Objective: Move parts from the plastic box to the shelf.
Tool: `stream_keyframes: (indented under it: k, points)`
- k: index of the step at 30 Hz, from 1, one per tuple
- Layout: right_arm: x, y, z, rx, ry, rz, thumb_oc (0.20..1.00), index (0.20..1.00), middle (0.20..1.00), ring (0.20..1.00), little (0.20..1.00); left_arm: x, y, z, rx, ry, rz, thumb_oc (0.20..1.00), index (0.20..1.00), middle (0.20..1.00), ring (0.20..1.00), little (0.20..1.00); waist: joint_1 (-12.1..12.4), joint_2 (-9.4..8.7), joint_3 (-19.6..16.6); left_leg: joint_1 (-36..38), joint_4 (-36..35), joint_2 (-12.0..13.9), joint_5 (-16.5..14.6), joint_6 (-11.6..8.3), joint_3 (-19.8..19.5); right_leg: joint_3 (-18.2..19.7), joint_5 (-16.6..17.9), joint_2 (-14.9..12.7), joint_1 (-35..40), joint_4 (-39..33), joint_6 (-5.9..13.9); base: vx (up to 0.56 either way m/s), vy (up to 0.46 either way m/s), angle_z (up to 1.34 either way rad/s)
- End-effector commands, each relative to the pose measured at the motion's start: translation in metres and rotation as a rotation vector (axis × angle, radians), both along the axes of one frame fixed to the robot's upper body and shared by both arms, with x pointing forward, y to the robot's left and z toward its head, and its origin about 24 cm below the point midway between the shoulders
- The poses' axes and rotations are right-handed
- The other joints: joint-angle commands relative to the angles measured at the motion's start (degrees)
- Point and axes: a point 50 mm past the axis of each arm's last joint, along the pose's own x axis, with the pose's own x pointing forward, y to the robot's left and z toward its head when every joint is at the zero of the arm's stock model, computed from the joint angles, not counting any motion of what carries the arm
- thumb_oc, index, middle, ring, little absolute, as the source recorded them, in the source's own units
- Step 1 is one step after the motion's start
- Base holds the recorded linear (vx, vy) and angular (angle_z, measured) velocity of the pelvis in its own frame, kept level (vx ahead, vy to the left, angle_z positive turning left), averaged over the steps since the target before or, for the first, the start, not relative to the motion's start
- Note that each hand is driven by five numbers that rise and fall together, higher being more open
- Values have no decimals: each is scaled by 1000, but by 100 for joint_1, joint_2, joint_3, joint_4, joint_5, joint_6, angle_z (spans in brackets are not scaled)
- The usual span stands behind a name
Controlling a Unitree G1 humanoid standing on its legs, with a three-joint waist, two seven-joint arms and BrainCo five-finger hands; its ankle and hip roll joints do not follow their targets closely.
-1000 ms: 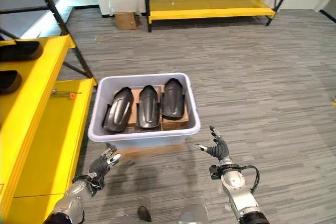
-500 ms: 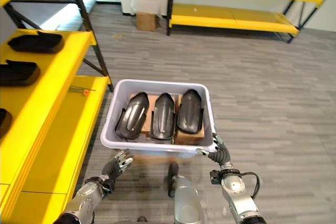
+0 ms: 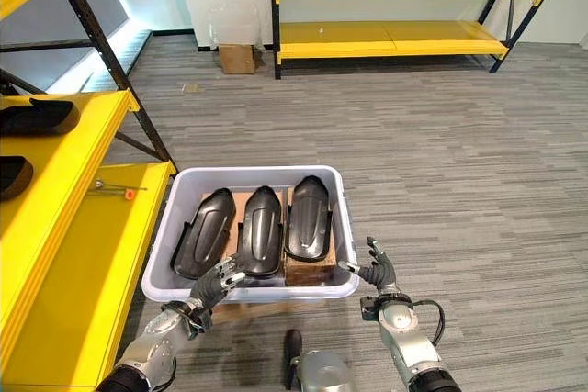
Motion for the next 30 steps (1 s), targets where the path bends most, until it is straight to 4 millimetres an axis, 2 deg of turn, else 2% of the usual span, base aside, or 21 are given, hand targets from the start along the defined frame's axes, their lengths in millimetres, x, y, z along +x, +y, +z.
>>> stream_keyframes:
  k: [1, 9, 10, 11, 13, 14, 16, 17, 19, 20, 22, 26, 28, 30]
  points:
    - [11, 9, 11, -1, -73, 34, 1000, 1000, 1000, 1000, 1000, 6, -6, 13, -15, -89, -40, 1000, 1000, 1000, 1000, 1000, 31, -3, -16, -294, -116, -270, 306, 391, 202, -89, -360, -608, 61, 659, 693, 40, -60, 0]
    - [13, 9, 14, -39, -94, 59, 1000, 1000, 1000, 1000, 1000, 12, -2, 20, -3, -137, -26, 1000, 1000, 1000, 1000, 1000, -36, 102, 87, -397, 253, -240, 129, 434, 402, -207, -508, -697, -172, 1095, 643, 24, -81, -5]
    - [14, 5, 18, -50, -112, 67, 1000, 1000, 1000, 1000, 1000, 13, -1, 24, -13, -160, -30, 1000, 1000, 1000, 1000, 1000, -90, 117, 76, -508, 709, -151, -63, 379, 637, -337, -659, -776, -157, 1131, 536, -33, -135, 4]
    - [15, 1, 21, -68, -127, 64, 1000, 1000, 1000, 1000, 1000, 16, -3, 28, -28, -176, -33, 1000, 1000, 1000, 1000, 1000, -77, 103, 111, -868, 1488, 81, 141, 159, 747, -327, -768, -807, -1, 1064, 383, -35, -136, 13]
    - [17, -4, 24, -87, -134, 59, 1000, 1000, 1000, 1000, 1000, 19, -6, 30, -40, -187, -35, 1000, 1000, 1000, 1000, 1000, -71, 139, 160, -1176, 1960, 452, 527, -97, 816, -308, -900, -792, 125, 1043, 239, 4, -6, 20]
    - [21, -7, 27, -100, -137, 65, 1000, 1000, 1000, 1000, 1000, 20, -9, 31, -51, -191, -30, 1000, 1000, 1000, 1000, 1000, -108, 174, 156, -1134, 1719, 653, 583, -90, 890, -282, -994, -846, 192, 1071, 210, 37, 150, 31]
    - [23, -8, 28, -111, -140, 80, 1000, 1000, 1000, 1000, 1000, 20, -11, 30, -61, -197, -32, 1000, 1000, 1000, 1000, 1000, -134, 219, 134, -1036, 1347, 785, 765, -109, 867, -230, -1052, -895, 232, 1113, 209, 61, 235, 6]
    - [24, -8, 29, -119, -145, 95, 1000, 1000, 1000, 1000, 1000, 20, -13, 32, -67, -201, -35, 1000, 1000, 1000, 1000, 1000, -136, 245, 119, -1010, 1163, 926, 1015, -186, 747, -165, -1089, -921, 266, 1134, 197, 104, 302, -35]
    - [24, -7, 31, -135, -145, 122, 1000, 1000, 1000, 1000, 1000, 19, -11, 32, -75, -198, -29, 1000, 1000, 1000, 1000, 1000, -108, 260, 88, -903, 842, 1063, 1209, -288, 446, -39, -1140, -1005, 282, 1208, 205, 112, 300, -50]
    - [24, -7, 31, -141, -145, 128, 1000, 1000, 1000, 1000, 1000, 18, -10, 31, -80, -190, -22, 1000, 1000, 1000, 1000, 1000, -77, 268, 82, -914, 746, 1171, 1440, -370, 241, 42, -1160, -1011, 288, 1243, 200, 141, 307, -93]
    - [25, -8, 31, -148, -140, 114, 1000, 1000, 1000, 1000, 1000, 15, -8, 27, -88, -164, -22, 1000, 1000, 1000, 1000, 1000, 4, 294, 86, -1052, 815, 1370, 1776, -401, -237, 266, -1146, -1021, 259, 1394, 139, 152, 337, -92]
    - [22, -17, 30, -154, -121, 87, 1000, 1000, 1000, 1000, 1000, 17, -9, 25, -68, -146, -41, 1000, 1000, 1000, 1000, 1000, -134, 316, 62, -851, 786, 1116, 1105, -262, -9, 412, -1194, -1184, 347, 1531, 291, 146, 315, -48]
    - [19, -18, 29, -154, -118, 77, 1000, 1000, 1000, 1000, 1000, 18, -9, 25, -73, -143, -45, 1000, 1000, 1000, 1000, 1000, -203, 294, 44, -750, 668, 991, 854, -190, 135, 451, -1104, -1239, 386, 1450, 397, 122, 244, -7]
    - [18, -18, 29, -152, -115, 61, 1000, 1000, 1000, 1000, 1000, 20, -9, 28, -51, -152, -46, 1000, 1000, 1000, 1000, 1000, -230, 256, 48, -685, 555, 880, 731, -138, 197, 505, -965, -1262, 425, 1283, 514, 101, 211, 22]
